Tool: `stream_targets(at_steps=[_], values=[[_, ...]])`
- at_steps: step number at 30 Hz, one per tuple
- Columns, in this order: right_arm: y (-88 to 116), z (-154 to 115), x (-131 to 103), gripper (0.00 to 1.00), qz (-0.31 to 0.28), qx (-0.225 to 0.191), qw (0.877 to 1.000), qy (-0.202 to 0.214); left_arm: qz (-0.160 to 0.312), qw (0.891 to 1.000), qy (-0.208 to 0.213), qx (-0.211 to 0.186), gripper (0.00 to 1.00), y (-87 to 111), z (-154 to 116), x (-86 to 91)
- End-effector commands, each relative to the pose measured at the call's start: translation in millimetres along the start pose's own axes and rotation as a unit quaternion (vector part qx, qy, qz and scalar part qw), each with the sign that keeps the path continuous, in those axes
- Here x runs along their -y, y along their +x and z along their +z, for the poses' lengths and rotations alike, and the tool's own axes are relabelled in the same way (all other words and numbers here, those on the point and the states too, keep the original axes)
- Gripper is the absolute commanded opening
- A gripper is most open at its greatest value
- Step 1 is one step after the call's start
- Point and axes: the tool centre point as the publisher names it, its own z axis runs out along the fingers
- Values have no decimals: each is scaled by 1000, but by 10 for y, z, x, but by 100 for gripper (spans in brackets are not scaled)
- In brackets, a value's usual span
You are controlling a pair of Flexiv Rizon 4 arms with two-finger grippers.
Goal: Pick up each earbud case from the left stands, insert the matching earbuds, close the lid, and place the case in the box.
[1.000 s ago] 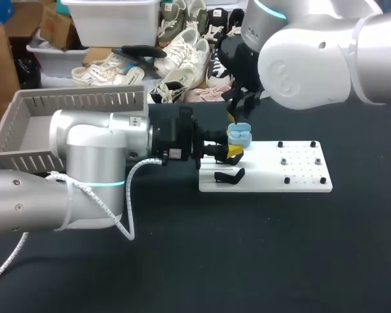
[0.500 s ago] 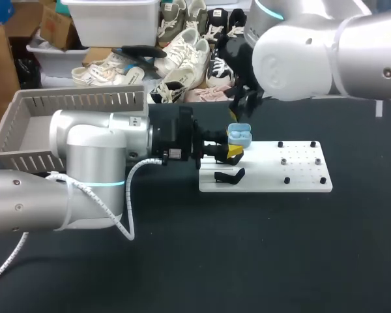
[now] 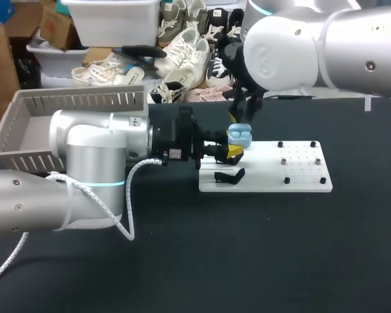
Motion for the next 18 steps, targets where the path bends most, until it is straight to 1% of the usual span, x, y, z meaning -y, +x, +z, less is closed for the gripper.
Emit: stream_targets(at_steps=[1, 10, 14, 18], values=[[135, -61, -52, 34, 3, 11, 1000, 7, 0, 1000, -1, 1, 0, 4, -1, -2], [211, -104, -81, 35, 13, 16, 1000, 9, 0, 1000, -1, 1, 0, 4, -1, -2], [286, -242, -6, 35, 39, 44, 998, 5, 0, 1000, -1, 1, 0, 4, -1, -2], [443, -395, 85, 37, 79, 82, 993, -11, 0, 1000, -1, 1, 0, 4, -1, -2]])
